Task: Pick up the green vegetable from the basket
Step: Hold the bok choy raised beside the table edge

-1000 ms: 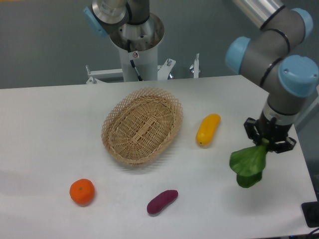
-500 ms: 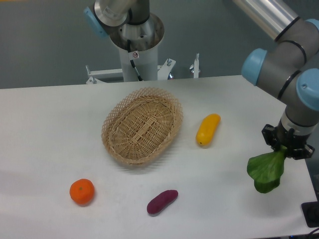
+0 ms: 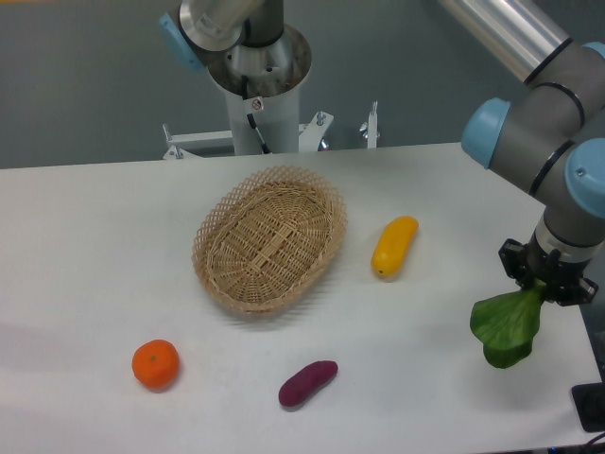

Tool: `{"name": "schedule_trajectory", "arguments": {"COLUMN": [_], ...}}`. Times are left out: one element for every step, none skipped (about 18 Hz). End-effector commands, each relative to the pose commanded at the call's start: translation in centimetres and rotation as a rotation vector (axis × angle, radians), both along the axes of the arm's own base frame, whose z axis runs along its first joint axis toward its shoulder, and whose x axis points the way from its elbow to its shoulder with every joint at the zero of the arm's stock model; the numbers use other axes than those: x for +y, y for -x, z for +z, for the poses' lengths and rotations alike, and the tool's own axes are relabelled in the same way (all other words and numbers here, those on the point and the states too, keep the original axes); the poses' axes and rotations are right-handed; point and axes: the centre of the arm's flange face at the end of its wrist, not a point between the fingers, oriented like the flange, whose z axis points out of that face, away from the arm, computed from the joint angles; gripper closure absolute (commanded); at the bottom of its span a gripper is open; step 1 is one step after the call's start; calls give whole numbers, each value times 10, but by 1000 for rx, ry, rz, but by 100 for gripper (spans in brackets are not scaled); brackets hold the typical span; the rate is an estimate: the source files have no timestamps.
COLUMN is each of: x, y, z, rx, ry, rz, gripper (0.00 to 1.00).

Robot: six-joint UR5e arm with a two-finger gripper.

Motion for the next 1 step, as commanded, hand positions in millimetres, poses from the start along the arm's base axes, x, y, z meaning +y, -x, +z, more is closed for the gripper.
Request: {"name": "schedule_trajectory", "arguments": {"x": [0], "y": [0], "z": [0], "rx": [1], "ry": [-1], "rz": [0], "gripper": [69]}}
